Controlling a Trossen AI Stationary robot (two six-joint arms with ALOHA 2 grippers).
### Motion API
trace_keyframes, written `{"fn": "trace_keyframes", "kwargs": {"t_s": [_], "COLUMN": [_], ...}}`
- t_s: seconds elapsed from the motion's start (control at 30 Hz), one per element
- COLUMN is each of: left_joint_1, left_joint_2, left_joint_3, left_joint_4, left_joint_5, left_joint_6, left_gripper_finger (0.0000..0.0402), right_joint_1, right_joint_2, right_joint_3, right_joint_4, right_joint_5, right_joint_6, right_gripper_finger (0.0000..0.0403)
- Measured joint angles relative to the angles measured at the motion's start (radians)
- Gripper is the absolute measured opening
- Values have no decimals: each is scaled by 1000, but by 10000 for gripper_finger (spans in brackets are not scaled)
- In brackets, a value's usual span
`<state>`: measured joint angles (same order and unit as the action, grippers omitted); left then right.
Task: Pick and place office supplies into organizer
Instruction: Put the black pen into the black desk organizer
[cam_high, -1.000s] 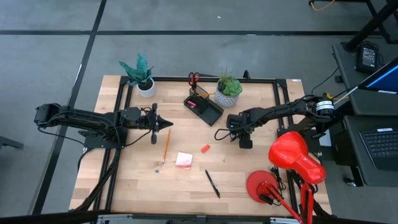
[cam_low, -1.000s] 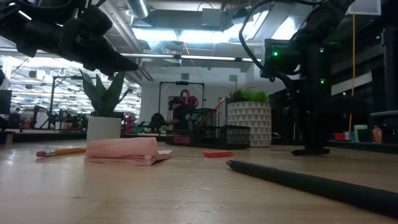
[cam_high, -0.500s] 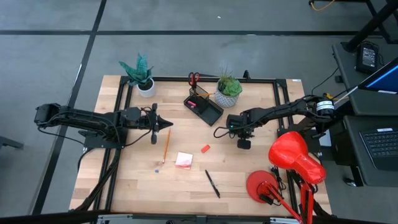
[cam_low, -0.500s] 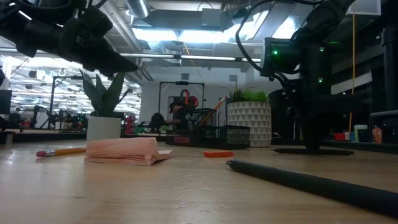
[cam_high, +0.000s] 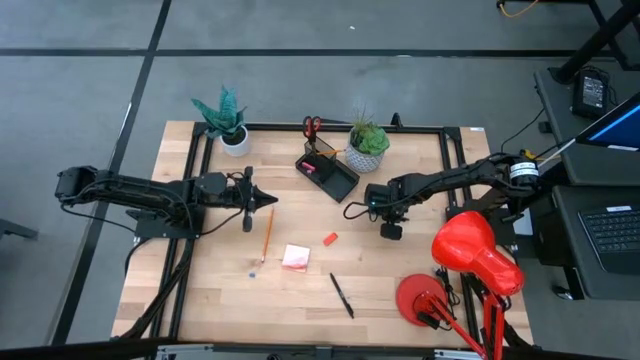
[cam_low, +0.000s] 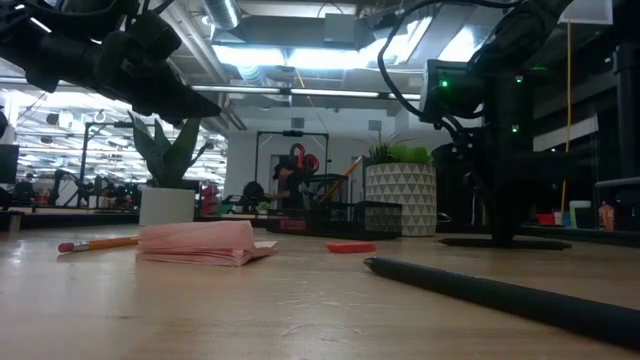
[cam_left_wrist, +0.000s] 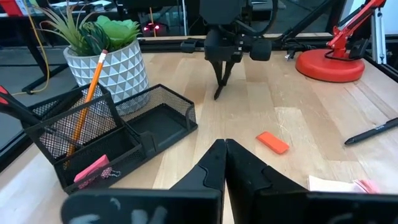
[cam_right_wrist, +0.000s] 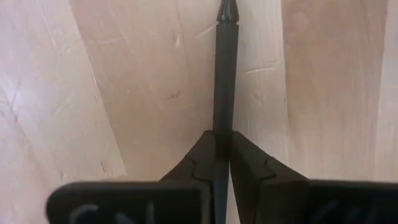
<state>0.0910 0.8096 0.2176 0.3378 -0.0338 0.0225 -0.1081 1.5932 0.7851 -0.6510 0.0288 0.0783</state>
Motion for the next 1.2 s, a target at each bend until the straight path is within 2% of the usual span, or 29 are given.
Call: {"fn": "trace_keyframes", "kwargs": {"t_s": [0.4, 0.73, 1.03, 1.2], "left_joint_1": [0, 0, 0, 0], "left_joint_2": [0, 0, 0, 0], "left_joint_3": [0, 0, 0, 0], "left_joint_4": [1, 3, 3, 13], "left_joint_5": [0, 0, 0, 0], "left_joint_6": [-1, -2, -2, -23], "left_gripper_finger": [3, 3, 5, 5], "right_joint_1": [0, 12, 49, 68], "right_joint_2": [-95, -162, -248, -252], "right_joint_3": [1, 1, 3, 0], "right_joint_4": [19, 75, 260, 465], "right_joint_5": [-6, -79, -85, -135], "right_joint_6": [26, 46, 17, 9], "right_gripper_finger": [26, 22, 24, 24]}}
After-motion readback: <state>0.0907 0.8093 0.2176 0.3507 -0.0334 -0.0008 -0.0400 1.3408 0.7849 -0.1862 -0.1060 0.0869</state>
